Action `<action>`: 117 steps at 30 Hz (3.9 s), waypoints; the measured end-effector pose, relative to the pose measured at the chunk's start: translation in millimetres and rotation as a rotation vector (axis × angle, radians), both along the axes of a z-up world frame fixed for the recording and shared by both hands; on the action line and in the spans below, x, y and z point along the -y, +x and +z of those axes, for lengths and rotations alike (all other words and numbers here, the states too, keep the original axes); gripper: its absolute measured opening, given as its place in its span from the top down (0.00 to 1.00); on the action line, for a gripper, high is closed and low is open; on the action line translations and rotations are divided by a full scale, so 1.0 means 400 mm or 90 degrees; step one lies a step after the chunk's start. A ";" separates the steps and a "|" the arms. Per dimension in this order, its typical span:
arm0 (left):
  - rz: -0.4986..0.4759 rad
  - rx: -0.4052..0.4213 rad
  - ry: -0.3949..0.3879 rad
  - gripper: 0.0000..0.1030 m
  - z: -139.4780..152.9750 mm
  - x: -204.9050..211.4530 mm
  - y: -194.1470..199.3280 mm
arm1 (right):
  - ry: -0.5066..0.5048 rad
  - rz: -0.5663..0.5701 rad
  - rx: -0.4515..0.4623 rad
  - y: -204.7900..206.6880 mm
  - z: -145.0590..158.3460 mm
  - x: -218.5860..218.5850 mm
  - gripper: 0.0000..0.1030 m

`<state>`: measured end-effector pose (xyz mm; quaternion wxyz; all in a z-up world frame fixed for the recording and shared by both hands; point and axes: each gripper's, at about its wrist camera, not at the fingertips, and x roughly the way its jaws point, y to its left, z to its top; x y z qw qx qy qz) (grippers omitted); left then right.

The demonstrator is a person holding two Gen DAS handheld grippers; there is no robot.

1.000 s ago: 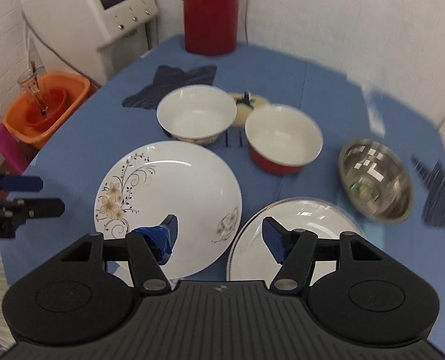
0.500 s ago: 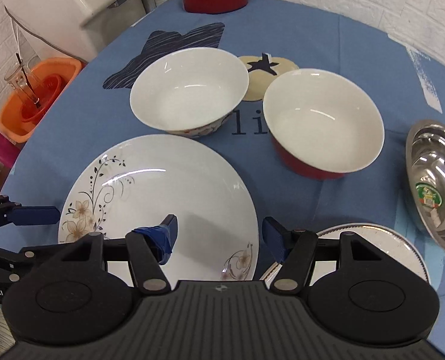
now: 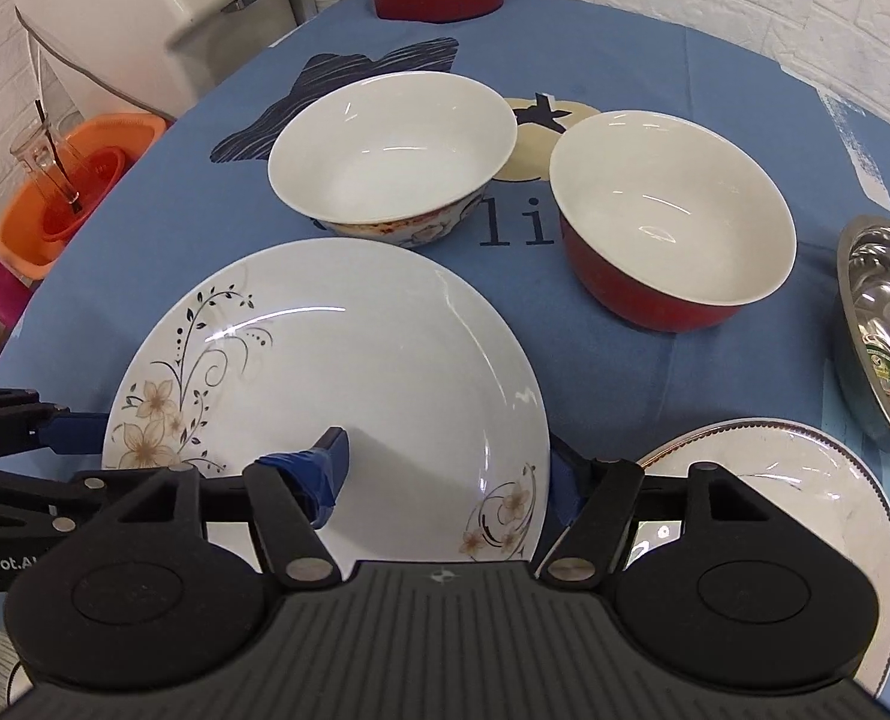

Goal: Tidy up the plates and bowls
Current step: 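Close both grippers on the rim of the floral white plate, then carry the floral plate with both grippers onto the plate stack and release, then move both grippers to the deep white plate and close on its rim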

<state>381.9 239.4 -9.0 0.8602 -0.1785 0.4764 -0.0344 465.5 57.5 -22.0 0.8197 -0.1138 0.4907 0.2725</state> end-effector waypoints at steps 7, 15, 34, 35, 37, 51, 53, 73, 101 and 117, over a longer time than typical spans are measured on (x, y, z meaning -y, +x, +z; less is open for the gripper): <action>0.060 -0.007 -0.011 0.94 -0.002 -0.036 -0.003 | 0.047 -0.038 0.006 -0.012 0.006 0.047 0.72; 0.064 -0.016 -0.001 0.97 0.014 -0.057 -0.029 | 0.120 -0.075 -0.055 -0.031 0.004 0.062 0.71; 0.048 0.013 0.014 0.97 0.108 -0.015 -0.163 | 0.141 -0.084 -0.037 -0.174 0.099 0.098 0.65; 0.048 0.022 0.017 0.97 0.120 -0.008 -0.182 | 0.144 -0.083 -0.032 -0.191 0.110 0.103 0.65; 0.046 0.038 0.025 0.97 0.139 0.007 -0.225 | 0.148 -0.083 -0.022 -0.233 0.128 0.115 0.65; 0.023 0.037 0.068 0.95 0.073 0.104 -0.510 | 0.143 -0.101 -0.028 -0.507 0.053 0.174 0.61; 0.024 0.031 0.062 0.95 0.056 0.100 -0.524 | 0.141 -0.101 -0.029 -0.522 0.041 0.174 0.61; -0.020 0.060 -0.027 0.52 0.049 0.058 -0.587 | 0.105 -0.055 -0.003 -0.538 0.000 0.147 0.60; -0.141 0.084 -0.002 0.47 0.189 0.239 -0.179 | 0.059 -0.263 0.053 -0.294 0.199 0.510 0.60; -0.160 -0.013 -0.009 0.47 0.006 0.378 0.150 | 0.012 -0.267 -0.026 -0.049 0.036 0.451 0.57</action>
